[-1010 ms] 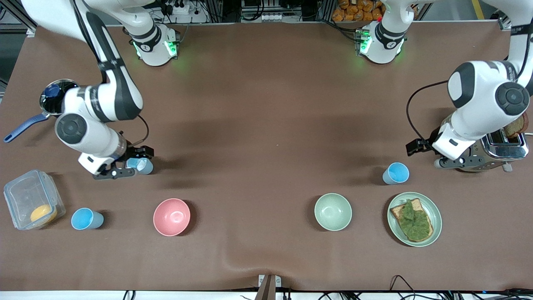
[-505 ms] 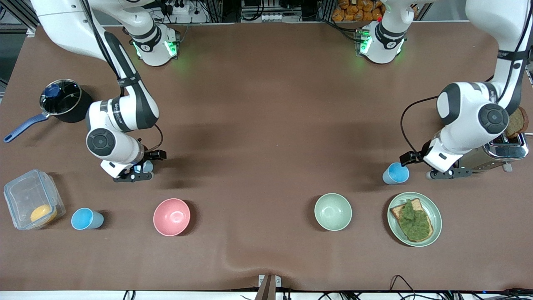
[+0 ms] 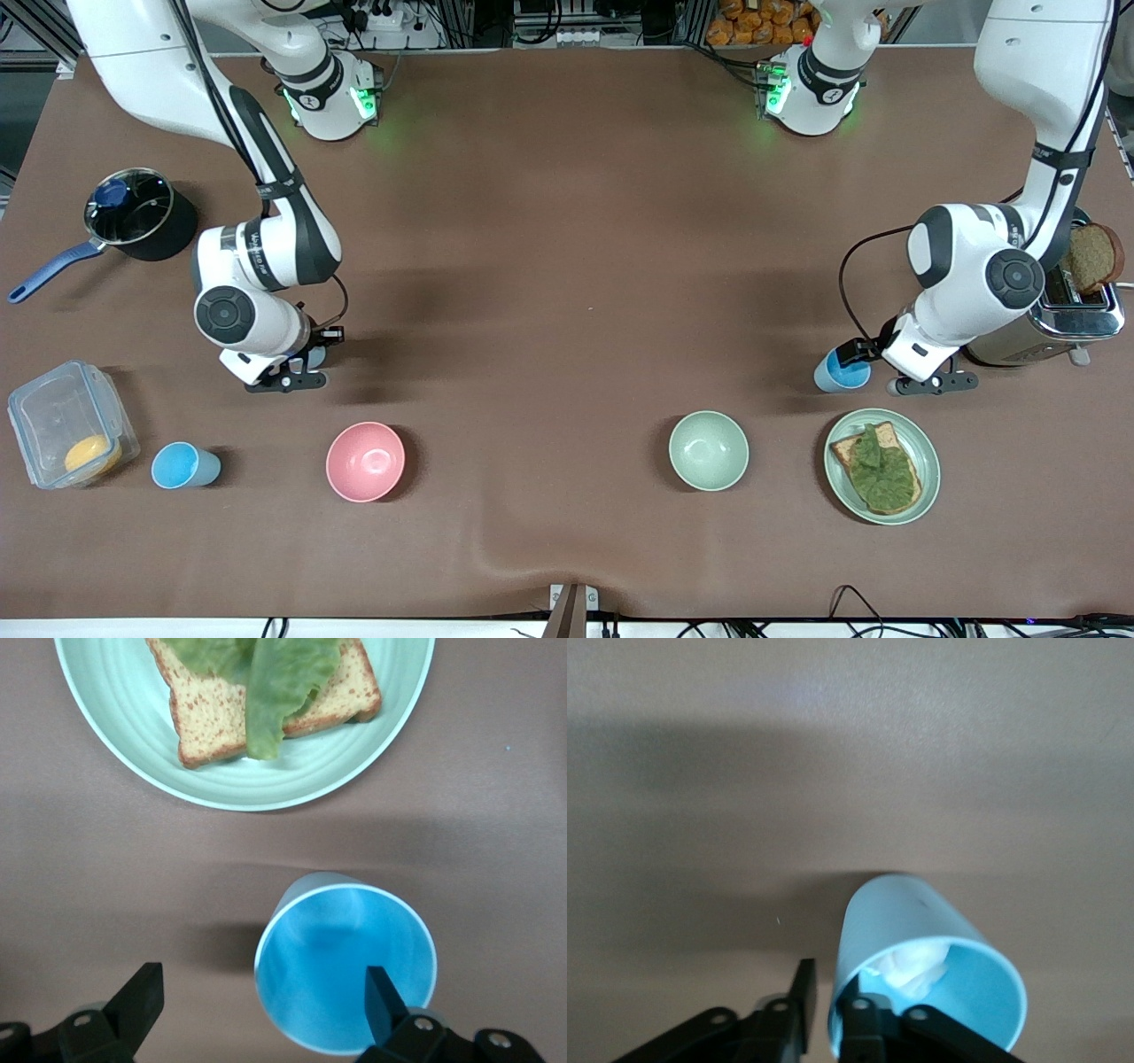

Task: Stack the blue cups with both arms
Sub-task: 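Lift the tissue cup with the right gripper while the left gripper grasps its cup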

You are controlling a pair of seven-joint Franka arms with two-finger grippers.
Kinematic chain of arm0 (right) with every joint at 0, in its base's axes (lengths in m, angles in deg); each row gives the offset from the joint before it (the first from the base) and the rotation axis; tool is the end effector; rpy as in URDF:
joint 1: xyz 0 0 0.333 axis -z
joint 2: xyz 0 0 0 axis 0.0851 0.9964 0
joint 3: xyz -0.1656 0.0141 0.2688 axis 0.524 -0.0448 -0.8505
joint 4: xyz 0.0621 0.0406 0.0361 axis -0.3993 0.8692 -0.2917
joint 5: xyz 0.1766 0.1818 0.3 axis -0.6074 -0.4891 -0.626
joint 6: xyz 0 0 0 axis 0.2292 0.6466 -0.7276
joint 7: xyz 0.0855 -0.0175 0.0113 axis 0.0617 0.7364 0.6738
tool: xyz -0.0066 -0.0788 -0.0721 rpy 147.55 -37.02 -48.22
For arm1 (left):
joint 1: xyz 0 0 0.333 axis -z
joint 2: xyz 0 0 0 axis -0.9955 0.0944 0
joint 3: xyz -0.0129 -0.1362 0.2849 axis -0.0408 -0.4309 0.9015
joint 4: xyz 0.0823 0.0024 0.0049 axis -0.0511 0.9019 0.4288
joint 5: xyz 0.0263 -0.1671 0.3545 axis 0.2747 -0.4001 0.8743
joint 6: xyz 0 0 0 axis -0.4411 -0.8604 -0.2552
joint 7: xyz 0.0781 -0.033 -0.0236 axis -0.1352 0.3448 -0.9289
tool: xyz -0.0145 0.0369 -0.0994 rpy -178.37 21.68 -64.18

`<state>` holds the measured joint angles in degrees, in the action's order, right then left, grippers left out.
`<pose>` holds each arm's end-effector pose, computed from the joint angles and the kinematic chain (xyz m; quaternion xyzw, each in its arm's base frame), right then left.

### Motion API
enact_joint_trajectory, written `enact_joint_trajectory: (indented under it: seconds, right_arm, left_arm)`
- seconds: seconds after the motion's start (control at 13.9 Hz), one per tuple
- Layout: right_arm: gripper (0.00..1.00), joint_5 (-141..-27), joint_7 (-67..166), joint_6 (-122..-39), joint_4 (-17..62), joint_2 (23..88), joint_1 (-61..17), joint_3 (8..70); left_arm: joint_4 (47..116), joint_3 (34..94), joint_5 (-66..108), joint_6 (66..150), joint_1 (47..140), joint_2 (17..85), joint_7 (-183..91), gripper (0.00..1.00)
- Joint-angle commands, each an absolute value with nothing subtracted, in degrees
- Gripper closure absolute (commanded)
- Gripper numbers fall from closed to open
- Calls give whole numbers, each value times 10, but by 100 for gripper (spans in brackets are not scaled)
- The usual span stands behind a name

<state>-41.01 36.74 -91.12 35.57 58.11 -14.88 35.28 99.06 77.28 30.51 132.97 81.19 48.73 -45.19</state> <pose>0.5890 0.0838 0.2247 0.9925 0.0410 -0.0988 0.0591 0.5989 -0.0147 0.2443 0.9990 0.0394 0.0143 0.0168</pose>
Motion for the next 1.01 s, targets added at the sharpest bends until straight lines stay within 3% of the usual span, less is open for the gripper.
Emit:
enact_joint_trajectory:
  seconds: [0.0,0.14,0.22,0.29,0.43,0.65,0.94]
  right_arm:
    - [100,-396,355,-900,331,588,-152,350]
    - [100,-397,356,-871,303,585,-154,348]
    - [100,-404,353,-830,275,585,-160,347]
    - [100,-406,352,-791,246,587,-167,347]
    - [100,-413,327,-722,189,587,-213,346]
    - [100,-504,231,-695,144,591,-297,347]
    - [100,-514,19,-704,90,613,-425,347]
  left_arm:
    - [980,772,320,1349,808,507,-460,0]
    - [980,772,321,1370,805,515,-447,6]
    - [980,771,325,1372,794,517,-442,41]
    - [979,770,329,1372,791,517,-442,62]
    - [977,770,329,1372,790,517,-442,81]
    - [976,770,329,1372,792,518,-445,100]
    - [974,770,328,1372,792,518,-450,100]
